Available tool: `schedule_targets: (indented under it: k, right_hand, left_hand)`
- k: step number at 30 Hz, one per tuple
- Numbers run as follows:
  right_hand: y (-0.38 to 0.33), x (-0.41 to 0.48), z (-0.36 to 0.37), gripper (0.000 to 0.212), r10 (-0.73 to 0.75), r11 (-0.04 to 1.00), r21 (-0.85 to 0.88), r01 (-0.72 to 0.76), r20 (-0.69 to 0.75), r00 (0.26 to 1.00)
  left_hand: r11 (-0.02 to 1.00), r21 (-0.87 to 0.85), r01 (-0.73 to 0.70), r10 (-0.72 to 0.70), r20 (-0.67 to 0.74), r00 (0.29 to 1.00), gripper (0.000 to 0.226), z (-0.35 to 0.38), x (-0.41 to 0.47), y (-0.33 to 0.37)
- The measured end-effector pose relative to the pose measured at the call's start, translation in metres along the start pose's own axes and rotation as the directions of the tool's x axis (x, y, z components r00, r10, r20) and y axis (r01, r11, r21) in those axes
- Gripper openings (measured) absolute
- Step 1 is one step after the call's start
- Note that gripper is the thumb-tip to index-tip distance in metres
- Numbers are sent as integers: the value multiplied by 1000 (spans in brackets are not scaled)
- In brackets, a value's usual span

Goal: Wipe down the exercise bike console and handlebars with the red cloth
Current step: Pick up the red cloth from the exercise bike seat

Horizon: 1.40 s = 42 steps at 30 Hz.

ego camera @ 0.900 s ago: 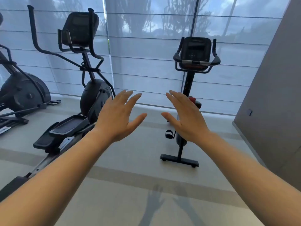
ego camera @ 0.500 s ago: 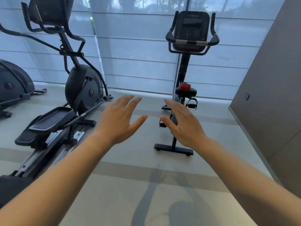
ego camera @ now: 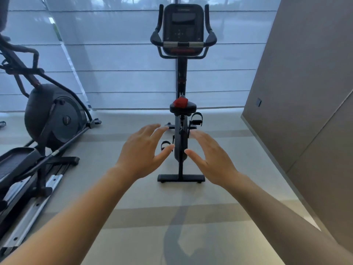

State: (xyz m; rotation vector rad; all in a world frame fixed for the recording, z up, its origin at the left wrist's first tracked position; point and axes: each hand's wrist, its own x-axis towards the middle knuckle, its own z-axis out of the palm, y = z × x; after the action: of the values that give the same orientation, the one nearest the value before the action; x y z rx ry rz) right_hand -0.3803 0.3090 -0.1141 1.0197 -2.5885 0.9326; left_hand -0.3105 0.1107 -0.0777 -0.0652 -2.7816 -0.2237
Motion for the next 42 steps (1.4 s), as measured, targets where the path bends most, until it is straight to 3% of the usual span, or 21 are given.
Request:
schedule_targets:
  k: [13,29,42]
  right_hand:
    - [104,56,12,67,184,983,5,-183,-24,983]
    - [220,311,99,77,275,957,84,-276,30,961]
    - [325,447,185,62,323,926,180,-331,74,943]
  left_hand:
    - [990,-116,-79,85,51,995,58,82,123,-6]
    - [984,-179,-11,30,100,995,59,179,345,-148]
    - [983,-171,73,-34,220,975,57,271,475,-213]
